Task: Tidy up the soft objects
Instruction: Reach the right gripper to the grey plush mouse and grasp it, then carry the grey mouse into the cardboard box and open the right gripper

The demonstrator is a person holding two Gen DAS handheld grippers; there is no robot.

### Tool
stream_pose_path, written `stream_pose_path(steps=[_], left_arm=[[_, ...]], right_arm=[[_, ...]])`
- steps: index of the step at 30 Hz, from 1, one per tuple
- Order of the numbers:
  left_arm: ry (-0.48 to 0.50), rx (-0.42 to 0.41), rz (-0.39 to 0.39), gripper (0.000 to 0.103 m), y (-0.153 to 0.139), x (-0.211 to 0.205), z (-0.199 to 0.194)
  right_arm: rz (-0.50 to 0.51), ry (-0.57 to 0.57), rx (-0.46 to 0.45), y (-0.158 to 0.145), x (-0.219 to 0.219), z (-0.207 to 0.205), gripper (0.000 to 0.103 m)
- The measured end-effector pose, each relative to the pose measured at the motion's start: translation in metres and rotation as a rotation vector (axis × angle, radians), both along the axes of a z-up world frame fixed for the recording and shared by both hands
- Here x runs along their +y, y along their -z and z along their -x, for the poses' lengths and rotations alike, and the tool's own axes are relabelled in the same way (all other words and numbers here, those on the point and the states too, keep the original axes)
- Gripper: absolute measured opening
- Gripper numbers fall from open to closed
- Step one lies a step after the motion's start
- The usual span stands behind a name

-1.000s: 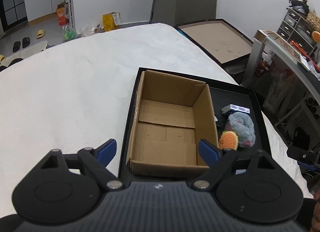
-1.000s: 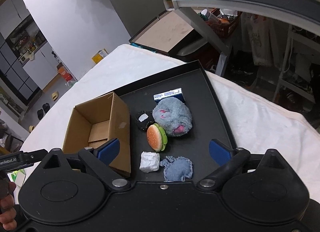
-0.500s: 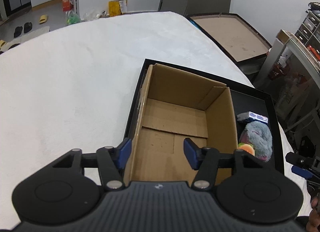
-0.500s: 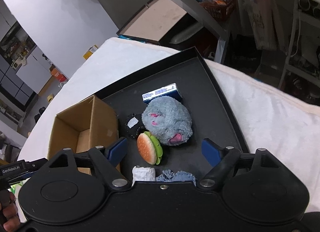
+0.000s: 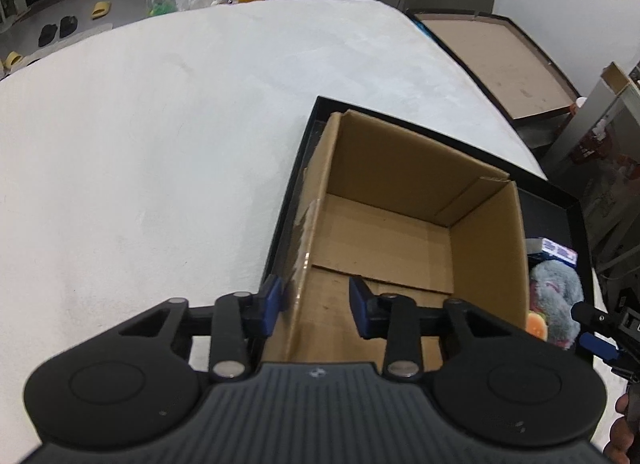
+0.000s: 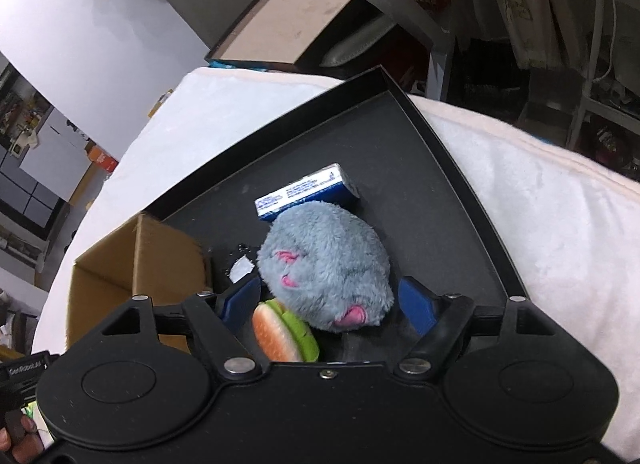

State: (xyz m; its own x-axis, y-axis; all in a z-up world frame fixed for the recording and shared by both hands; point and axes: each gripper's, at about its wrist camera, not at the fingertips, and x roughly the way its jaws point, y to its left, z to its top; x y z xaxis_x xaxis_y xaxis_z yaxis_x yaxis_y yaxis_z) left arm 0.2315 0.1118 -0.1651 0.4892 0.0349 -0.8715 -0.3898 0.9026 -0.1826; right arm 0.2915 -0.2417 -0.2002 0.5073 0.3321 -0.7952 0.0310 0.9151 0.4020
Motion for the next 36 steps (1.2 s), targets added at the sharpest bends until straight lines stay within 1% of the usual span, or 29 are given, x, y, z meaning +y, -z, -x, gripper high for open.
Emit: stream_pose_path(steps=[3,7,9,10,12,17,22,28,36], left_arm=[[-0.021,-0.007,0.01,0.025,0.001,0.005,0.001],[-0.029,-0.011,0.005,0.02,0.003,0.005,0.002],[-0.025,-0.012,0.002,0.017,0.004,0.006,0.002],[-0.026,-0.012,0.003,0.014,0.004,0.006,0.002],[-0.028,-0.014,0.014,0.014,0.005,0.008,0.003],[-0.028,-0.019,0.03,0.014,0.005,0.009,0.005],[-0.029,-0.019,0.058,0.014,0.007,0.012,0.008],[-0.023,-0.023,0.073,0.014,0.008,0.015,0.007],[-0.014,-0.037,0.099,0.015,0.009,0.02,0.011]], right_arm=[[0.001,0.002,0.011,0.008,0.001,-0.005,0.076],[-0.008,-0.012,0.029,0.02,0.005,-0.009,0.076],[-0.004,-0.029,0.045,0.026,0.009,-0.011,0.059],[0.0,-0.034,0.053,0.029,0.01,-0.011,0.059],[-0.004,-0.039,0.045,0.029,0.011,-0.009,0.051],[0.018,-0.049,0.029,0.018,0.013,-0.005,0.043],[0.035,-0.054,-0.014,0.0,0.019,-0.002,0.042],[0.058,-0.069,-0.059,-0.026,0.032,0.001,0.042],[0.085,-0.128,-0.113,-0.057,0.06,0.004,0.042]])
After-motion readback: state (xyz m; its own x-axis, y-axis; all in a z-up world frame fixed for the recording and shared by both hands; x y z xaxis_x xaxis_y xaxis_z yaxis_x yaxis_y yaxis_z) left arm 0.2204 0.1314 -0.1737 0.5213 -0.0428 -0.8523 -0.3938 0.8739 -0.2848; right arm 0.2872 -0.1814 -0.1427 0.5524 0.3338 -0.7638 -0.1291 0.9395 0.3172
